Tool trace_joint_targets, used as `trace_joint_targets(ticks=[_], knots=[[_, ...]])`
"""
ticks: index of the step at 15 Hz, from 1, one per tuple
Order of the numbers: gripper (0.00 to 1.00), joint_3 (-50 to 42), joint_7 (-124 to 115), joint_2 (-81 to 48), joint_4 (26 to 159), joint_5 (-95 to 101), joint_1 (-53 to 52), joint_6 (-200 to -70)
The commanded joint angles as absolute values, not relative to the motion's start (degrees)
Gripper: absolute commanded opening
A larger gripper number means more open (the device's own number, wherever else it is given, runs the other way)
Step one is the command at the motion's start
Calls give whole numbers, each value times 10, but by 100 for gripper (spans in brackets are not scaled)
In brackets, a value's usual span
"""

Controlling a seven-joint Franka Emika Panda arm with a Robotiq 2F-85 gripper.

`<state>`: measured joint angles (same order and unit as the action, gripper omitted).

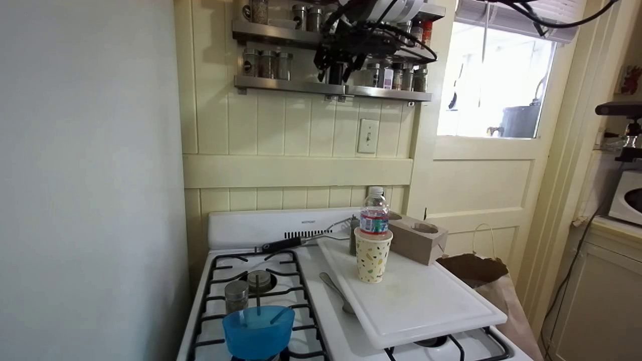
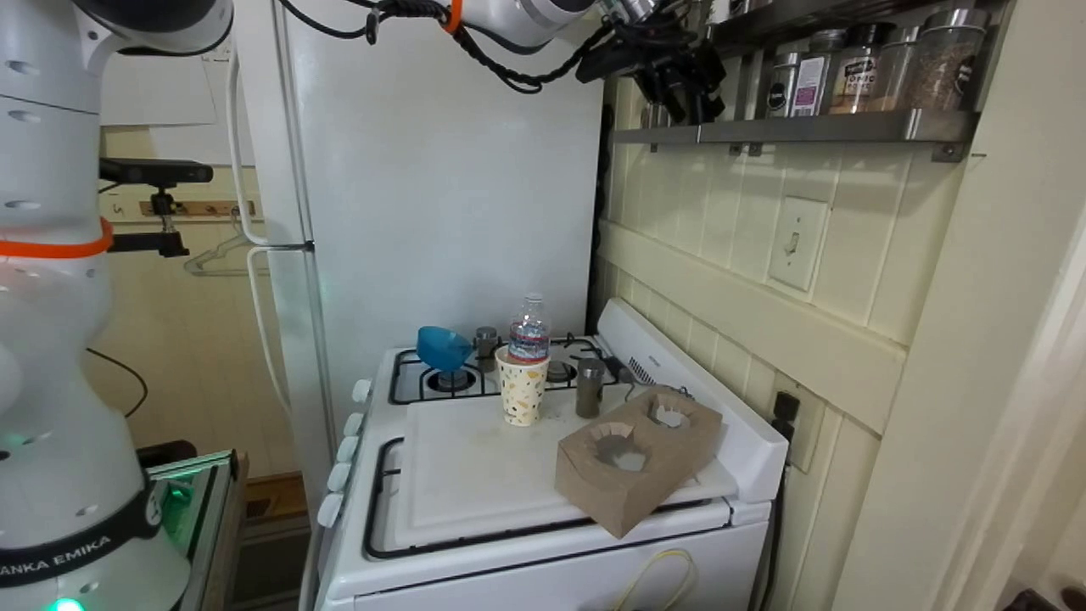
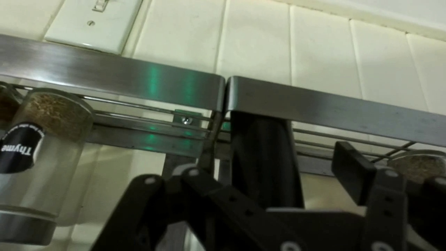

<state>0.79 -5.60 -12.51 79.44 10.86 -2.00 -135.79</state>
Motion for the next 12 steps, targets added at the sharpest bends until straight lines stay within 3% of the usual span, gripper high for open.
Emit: trace_joint_targets(ticks=[1,6,12], knots=[[56,2,-65,-125,787,133,-24,-1352],[19,3,-58,-130,782,139,-22,-1365],[19,10,-53,-134,771,118,-20,-1355]])
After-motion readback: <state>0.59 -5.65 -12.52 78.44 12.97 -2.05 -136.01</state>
